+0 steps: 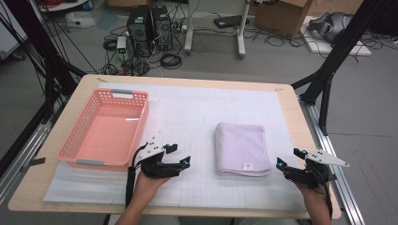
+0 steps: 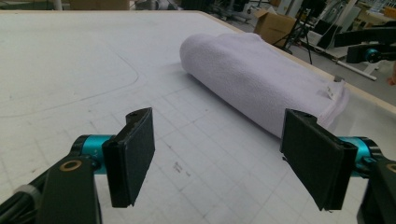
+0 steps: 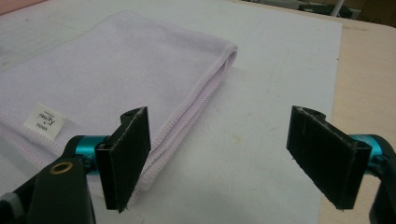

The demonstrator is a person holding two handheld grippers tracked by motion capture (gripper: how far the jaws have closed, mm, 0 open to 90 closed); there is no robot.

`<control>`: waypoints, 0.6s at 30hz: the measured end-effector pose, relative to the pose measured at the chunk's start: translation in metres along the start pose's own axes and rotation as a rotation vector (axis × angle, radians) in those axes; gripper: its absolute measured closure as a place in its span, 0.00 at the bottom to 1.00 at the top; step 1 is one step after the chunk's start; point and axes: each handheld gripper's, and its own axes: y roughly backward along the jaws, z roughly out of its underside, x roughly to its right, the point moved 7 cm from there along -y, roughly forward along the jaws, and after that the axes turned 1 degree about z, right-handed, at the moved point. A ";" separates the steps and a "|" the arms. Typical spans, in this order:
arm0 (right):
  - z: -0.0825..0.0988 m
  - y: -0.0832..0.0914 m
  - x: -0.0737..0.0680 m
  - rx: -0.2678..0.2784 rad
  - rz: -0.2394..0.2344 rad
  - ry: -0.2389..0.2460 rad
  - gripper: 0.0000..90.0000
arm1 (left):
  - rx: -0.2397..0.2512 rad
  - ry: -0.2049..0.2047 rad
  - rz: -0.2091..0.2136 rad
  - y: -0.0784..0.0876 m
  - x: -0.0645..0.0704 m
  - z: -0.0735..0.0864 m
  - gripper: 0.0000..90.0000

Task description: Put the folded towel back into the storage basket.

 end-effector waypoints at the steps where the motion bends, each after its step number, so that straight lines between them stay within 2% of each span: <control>1: 0.000 0.000 0.000 -0.001 -0.002 -0.003 0.23 | 0.000 0.003 0.008 -0.003 0.001 -0.003 0.32; 7: 0.001 0.003 0.002 0.004 -0.002 -0.014 0.23 | -0.003 -0.009 0.034 -0.022 0.009 -0.020 0.32; 10: 0.001 0.003 0.003 0.007 -0.002 -0.013 0.23 | -0.021 -0.014 0.040 -0.032 0.012 -0.027 0.32; 15: 0.003 0.004 0.003 0.001 -0.008 -0.020 0.23 | -0.050 0.015 0.036 -0.052 0.013 -0.034 0.30; 18: 0.004 0.005 0.004 0.003 -0.004 -0.024 0.23 | -0.064 0.022 0.059 -0.065 0.014 -0.038 0.30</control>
